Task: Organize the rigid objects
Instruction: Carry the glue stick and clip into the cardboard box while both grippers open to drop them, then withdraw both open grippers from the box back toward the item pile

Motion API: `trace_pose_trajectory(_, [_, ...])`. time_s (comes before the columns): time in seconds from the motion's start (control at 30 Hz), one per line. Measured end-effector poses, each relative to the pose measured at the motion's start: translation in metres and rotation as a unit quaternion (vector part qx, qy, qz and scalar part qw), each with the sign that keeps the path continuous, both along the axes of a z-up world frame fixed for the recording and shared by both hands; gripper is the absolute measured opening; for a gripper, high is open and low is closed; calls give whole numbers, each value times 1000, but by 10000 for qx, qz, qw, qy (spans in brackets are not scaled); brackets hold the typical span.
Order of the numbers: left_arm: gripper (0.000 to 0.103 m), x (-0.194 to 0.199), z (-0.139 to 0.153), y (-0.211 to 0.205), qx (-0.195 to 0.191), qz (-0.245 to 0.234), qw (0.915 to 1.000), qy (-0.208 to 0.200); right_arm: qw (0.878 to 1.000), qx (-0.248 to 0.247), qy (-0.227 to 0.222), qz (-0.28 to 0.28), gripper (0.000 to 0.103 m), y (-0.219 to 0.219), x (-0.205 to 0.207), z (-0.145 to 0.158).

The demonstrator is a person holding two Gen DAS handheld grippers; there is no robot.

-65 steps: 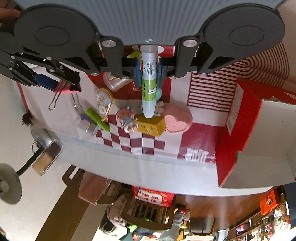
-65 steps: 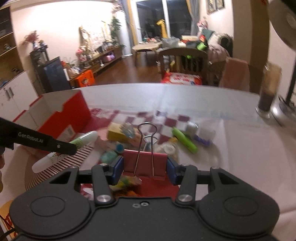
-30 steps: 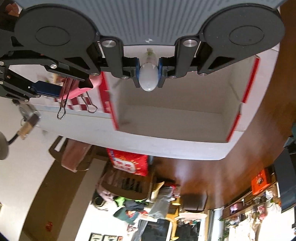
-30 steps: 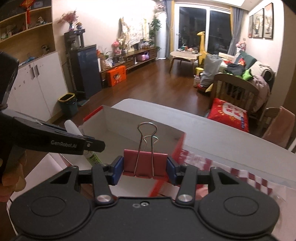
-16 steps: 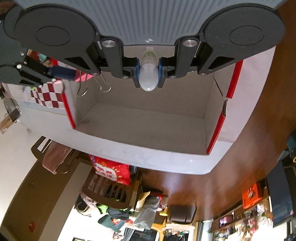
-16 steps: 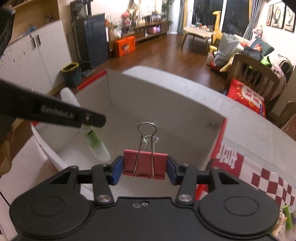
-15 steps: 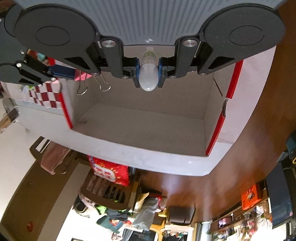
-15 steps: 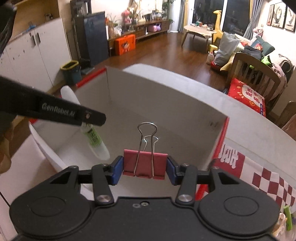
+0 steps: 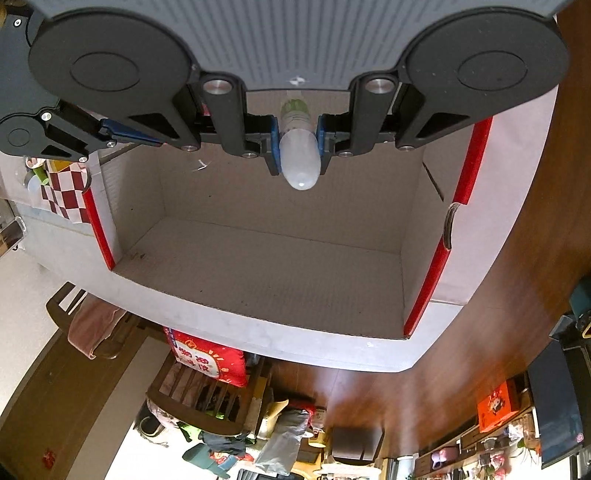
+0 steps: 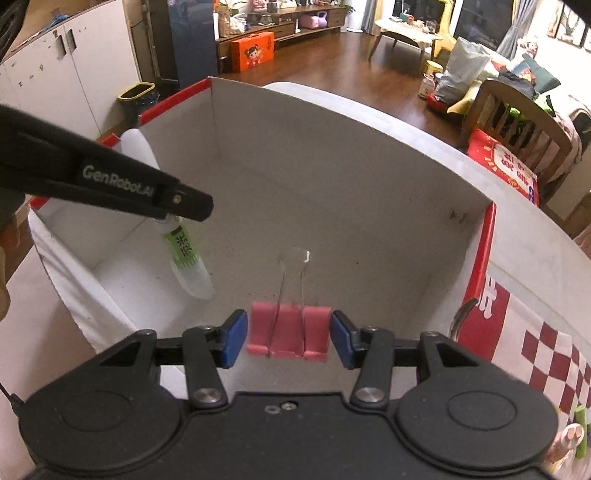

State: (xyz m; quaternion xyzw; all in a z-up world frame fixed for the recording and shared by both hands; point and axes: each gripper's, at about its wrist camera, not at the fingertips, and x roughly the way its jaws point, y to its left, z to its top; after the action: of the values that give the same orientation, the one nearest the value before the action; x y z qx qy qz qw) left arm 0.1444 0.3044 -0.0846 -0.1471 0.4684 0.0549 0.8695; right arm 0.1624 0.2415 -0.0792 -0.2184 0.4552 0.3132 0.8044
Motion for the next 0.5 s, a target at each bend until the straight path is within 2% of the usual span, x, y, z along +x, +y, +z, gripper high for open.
trace_pose_trajectory(0.33, [22, -11, 1, -1, 87, 74, 9997, 201, 9996, 263, -55, -5, 64, -12, 1, 12])
trace_pose_trajectory(0.5, [23, -19, 8, -3, 224, 40, 9997, 125, 9989, 448, -45, -105, 66, -23, 0, 21])
